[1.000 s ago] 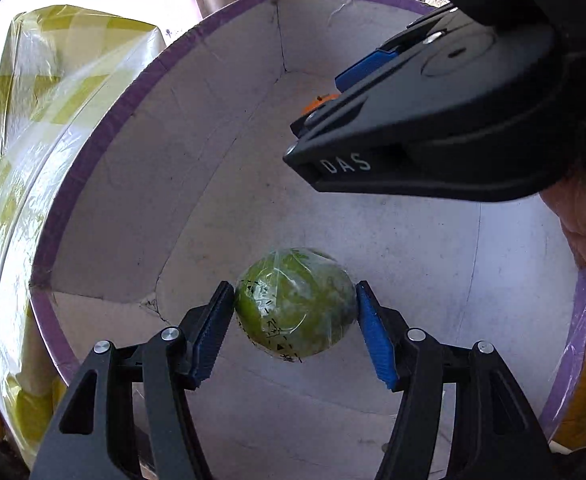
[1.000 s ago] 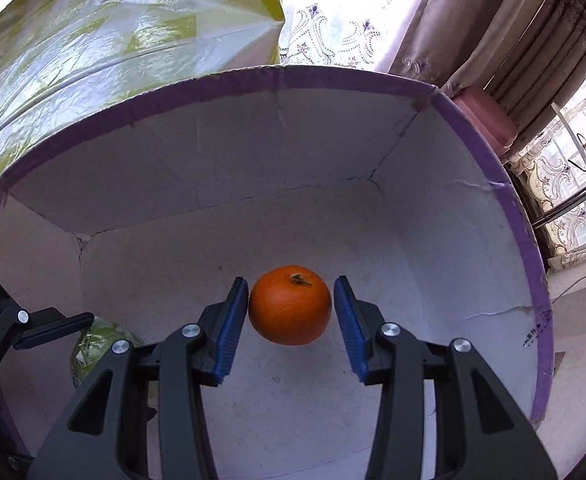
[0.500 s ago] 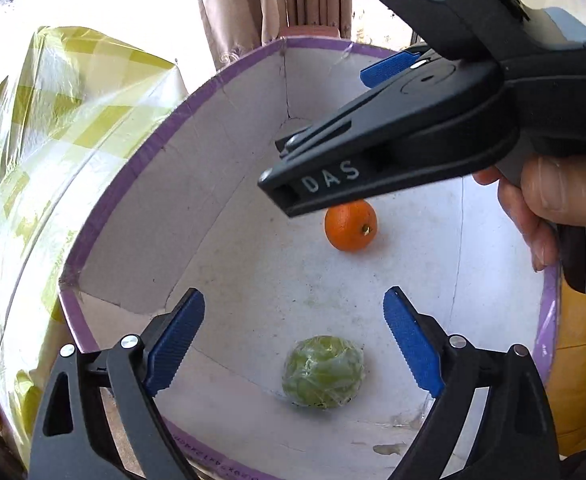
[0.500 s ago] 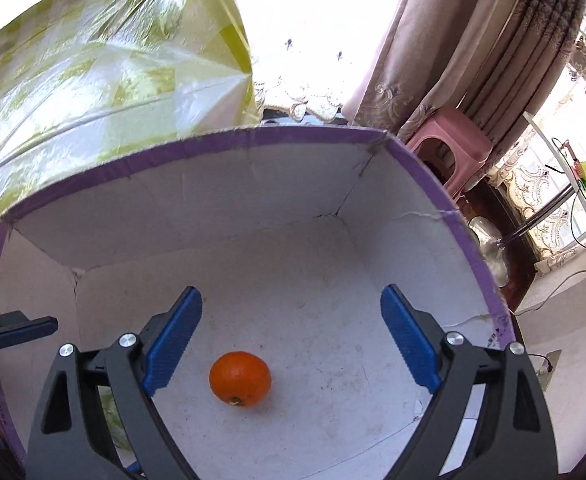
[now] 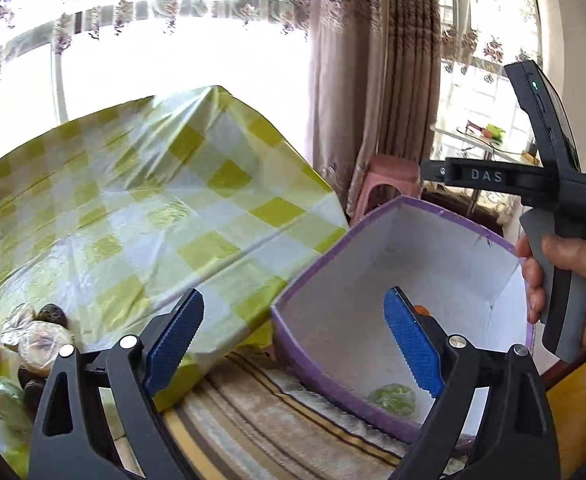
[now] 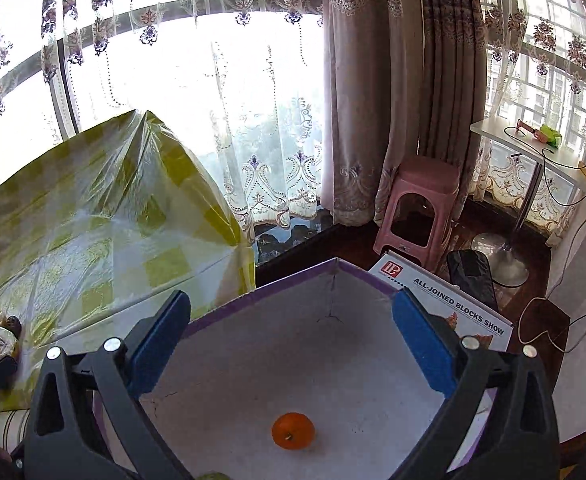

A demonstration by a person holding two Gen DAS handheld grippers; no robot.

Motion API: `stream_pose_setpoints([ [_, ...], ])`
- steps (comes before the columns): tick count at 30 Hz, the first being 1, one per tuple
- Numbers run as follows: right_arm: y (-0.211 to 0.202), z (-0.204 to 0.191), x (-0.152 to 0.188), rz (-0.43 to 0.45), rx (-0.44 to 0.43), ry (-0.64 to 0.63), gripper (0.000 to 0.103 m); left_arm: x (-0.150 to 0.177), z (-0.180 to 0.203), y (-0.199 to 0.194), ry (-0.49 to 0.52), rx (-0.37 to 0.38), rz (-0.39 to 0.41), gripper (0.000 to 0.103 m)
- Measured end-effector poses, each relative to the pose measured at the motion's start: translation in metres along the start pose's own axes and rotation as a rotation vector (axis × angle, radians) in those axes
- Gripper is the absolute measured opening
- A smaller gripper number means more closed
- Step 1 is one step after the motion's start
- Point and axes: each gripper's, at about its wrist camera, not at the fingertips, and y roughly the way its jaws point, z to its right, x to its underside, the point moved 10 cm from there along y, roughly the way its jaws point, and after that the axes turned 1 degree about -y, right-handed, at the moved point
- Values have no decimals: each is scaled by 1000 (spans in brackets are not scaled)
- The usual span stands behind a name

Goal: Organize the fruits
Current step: 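Move both tools back over the checked tablecloth toward the fruits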

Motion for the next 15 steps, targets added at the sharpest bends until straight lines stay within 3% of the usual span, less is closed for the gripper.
stream_pose_setpoints([
  [5,-7,-63,8,-7,-109,-52,101,-4,-79,-41,-171,-83,71,88],
  [10,-11,-139,33,-43,-237,-124,101,16,-159,-90,-379,-147,129,88],
  [15,-18,-214,67,-98,-356,-226,101,39,-224,-131,-526,-210,186,86],
])
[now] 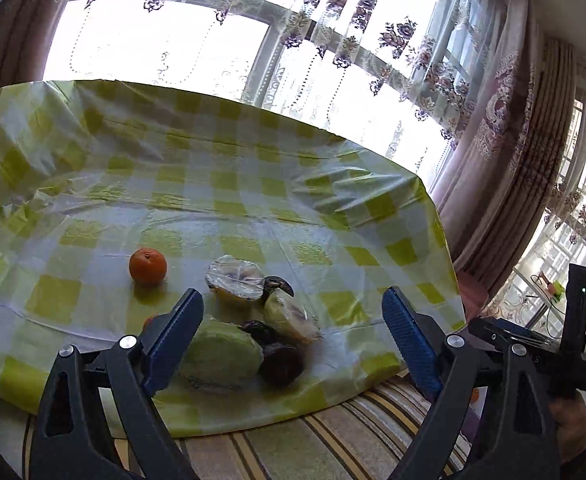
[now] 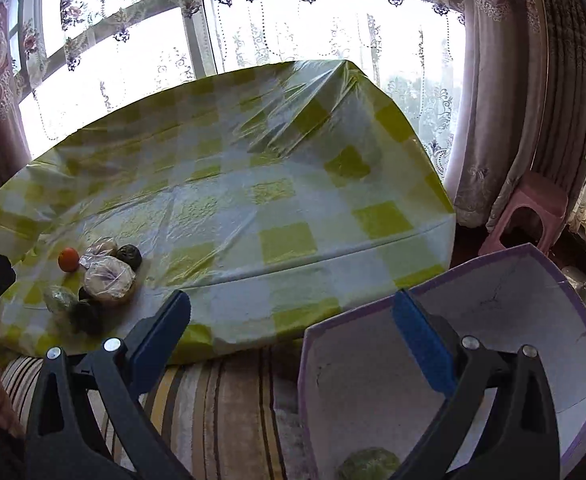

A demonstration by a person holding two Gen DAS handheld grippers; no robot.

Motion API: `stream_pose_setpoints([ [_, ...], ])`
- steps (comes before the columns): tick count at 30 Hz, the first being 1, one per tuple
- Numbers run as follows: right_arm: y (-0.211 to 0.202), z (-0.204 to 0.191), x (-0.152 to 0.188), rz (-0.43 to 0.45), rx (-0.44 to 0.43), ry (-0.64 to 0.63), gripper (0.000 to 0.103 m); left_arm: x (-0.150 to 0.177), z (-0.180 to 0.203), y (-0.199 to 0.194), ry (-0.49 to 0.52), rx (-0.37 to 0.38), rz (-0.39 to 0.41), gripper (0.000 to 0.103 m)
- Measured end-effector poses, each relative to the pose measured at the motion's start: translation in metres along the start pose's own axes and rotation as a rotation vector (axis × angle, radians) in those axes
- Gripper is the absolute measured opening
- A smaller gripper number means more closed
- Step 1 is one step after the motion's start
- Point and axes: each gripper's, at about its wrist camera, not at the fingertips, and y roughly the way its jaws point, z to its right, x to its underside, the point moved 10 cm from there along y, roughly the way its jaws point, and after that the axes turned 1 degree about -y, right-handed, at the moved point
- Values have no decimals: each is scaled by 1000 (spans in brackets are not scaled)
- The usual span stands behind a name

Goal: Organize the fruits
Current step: 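Move both tools back over the checked tablecloth toward the fruits, then grasp an orange with the left tool while the right tool grasps a bagged cabbage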

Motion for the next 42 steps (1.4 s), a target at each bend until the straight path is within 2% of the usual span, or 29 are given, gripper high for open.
stream_pose_setpoints([
  [7,10,-90,20,-37,-139,-132,101,8,-77,-1,-264,-3,-39,68],
  [9,9,-113,24,-35,-172,-185,101,14,-91,4,-336,0,-66,65],
  [12,8,-146,30,-21,-214,-269,101,25,-100,16,-390,17,-118,59],
  [17,5,-194,35,17,-245,-425,101,38,-104,27,-433,30,-176,56],
  [23,7,-244,41,52,-267,-604,101,43,-104,34,-449,41,-197,55],
  [28,21,-270,44,27,-279,-660,101,44,-104,37,-456,57,-207,54],
  [31,33,-278,43,4,-277,-658,101,45,-106,39,-480,90,-211,51],
  [34,47,-283,43,-30,-258,-658,101,46,-106,39,-481,91,-212,43],
  [36,52,-286,45,-39,-242,-674,101,49,-108,40,-490,85,-223,25],
  [40,63,-291,50,-60,-198,-710,100,50,-109,41,-506,100,-225,25],
  [42,69,-292,55,-77,-172,-724,95,51,-109,41,-501,98,-225,25],
])
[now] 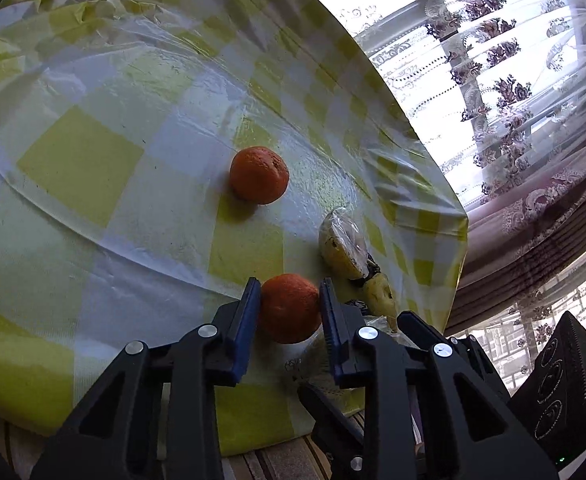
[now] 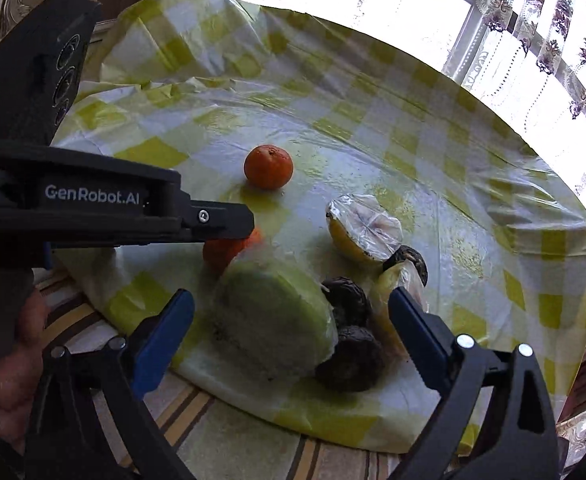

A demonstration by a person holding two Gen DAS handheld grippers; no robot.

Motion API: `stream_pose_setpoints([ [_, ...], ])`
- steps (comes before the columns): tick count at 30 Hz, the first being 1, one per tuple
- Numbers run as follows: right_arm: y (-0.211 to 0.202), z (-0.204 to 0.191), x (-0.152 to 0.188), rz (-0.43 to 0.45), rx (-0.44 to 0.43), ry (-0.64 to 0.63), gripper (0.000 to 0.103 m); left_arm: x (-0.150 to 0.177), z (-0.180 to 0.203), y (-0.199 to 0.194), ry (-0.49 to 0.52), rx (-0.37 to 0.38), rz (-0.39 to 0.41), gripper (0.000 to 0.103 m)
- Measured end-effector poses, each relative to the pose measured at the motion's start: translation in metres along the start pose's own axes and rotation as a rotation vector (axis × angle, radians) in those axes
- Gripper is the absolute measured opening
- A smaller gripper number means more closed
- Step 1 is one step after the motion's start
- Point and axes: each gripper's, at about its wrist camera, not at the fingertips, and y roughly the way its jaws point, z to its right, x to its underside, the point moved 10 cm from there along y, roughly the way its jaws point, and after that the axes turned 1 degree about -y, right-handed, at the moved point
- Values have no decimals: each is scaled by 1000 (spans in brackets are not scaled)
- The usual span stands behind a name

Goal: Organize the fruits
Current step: 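Grasp an orange with the left tool while the right tool grasps a bagged cabbage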

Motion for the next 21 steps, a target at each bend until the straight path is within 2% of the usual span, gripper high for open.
stream_pose_setpoints([
  [4,8,-6,6,-33,46,-44,93,-1,0,0,3,-3,1,25],
  [8,9,-7,6,-32,66,-59,84,-1,0,0,2,-2,1,25],
  [9,11,-8,7,-36,49,-57,74,-1,0,0,3,-2,0,25],
  [11,11,-7,8,-34,48,-57,72,-1,0,0,5,-3,0,25],
  [14,10,-10,9,-25,28,-61,58,-2,-1,0,5,-2,1,25],
  [21,-3,6,8,36,-91,72,56,-3,-2,-2,-20,21,12,26],
])
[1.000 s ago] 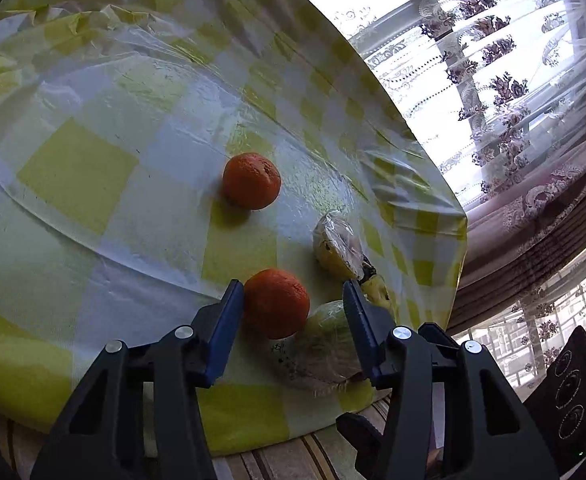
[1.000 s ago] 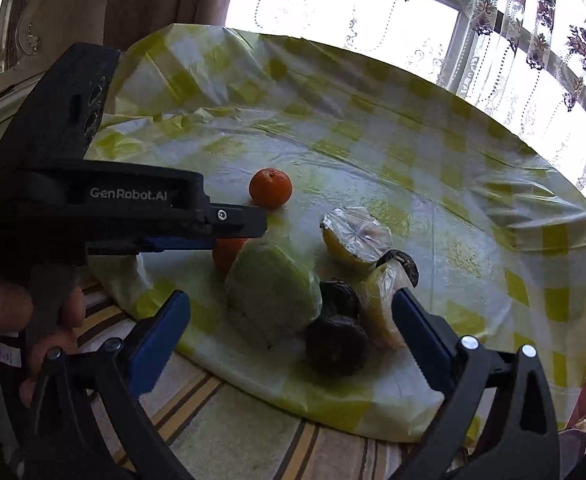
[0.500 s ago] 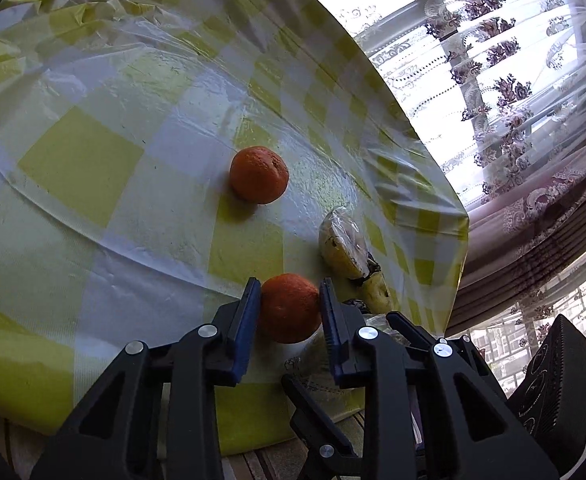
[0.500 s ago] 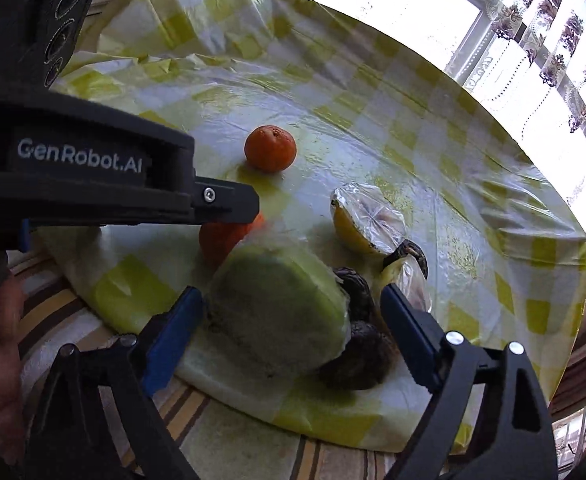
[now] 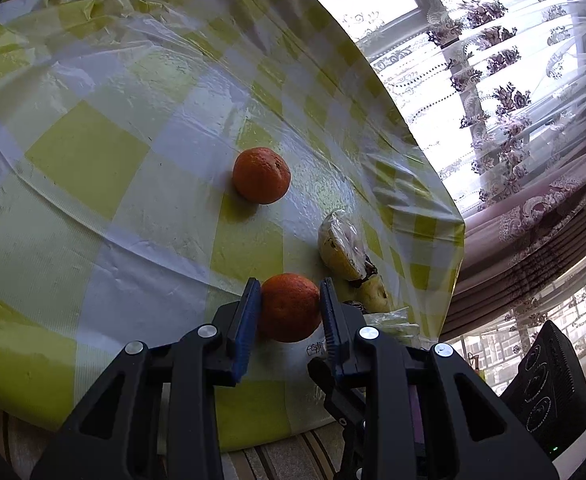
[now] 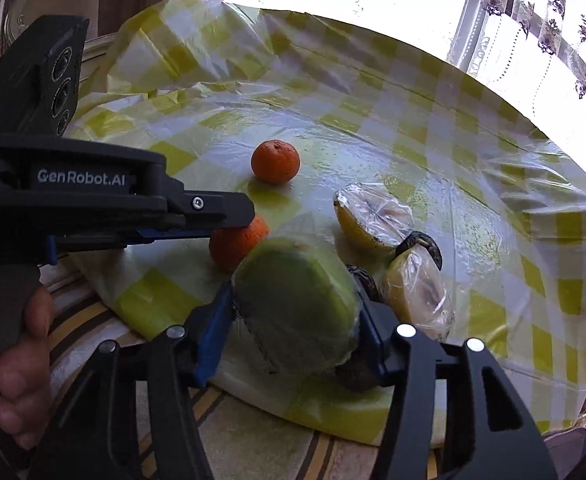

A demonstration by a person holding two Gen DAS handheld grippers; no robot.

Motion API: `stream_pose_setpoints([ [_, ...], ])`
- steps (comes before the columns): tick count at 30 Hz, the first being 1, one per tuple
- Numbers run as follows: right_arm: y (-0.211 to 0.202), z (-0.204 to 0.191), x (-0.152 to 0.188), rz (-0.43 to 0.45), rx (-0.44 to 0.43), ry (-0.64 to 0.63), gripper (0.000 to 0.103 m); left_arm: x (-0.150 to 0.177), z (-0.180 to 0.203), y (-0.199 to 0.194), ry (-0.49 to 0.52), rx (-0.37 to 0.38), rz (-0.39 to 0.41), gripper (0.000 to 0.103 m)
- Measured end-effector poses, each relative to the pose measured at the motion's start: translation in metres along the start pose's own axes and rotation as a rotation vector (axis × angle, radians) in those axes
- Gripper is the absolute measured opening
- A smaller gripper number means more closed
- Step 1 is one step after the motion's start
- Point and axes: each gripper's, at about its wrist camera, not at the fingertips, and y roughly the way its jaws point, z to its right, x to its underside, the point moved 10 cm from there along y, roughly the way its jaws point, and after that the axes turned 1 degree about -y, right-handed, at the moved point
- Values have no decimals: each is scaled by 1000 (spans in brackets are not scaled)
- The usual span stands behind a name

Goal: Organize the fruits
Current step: 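Grasp an orange with the left tool while the right tool grasps a bagged cabbage, then carry the orange and bagged cabbage in both tools to the box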

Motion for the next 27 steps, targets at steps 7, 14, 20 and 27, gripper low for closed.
stream_pose_setpoints([
  [7,-20,15,-7,92,-54,92,56,0,4,-3,26,-16,21,42],
  [14,-40,41,-11,176,-79,209,56,6,14,4,103,-58,-5,44],
  [20,-57,70,-7,213,-99,329,56,16,17,15,177,-130,-54,44],
  [27,-72,106,20,191,-84,420,56,20,16,20,216,-180,-69,33],
])
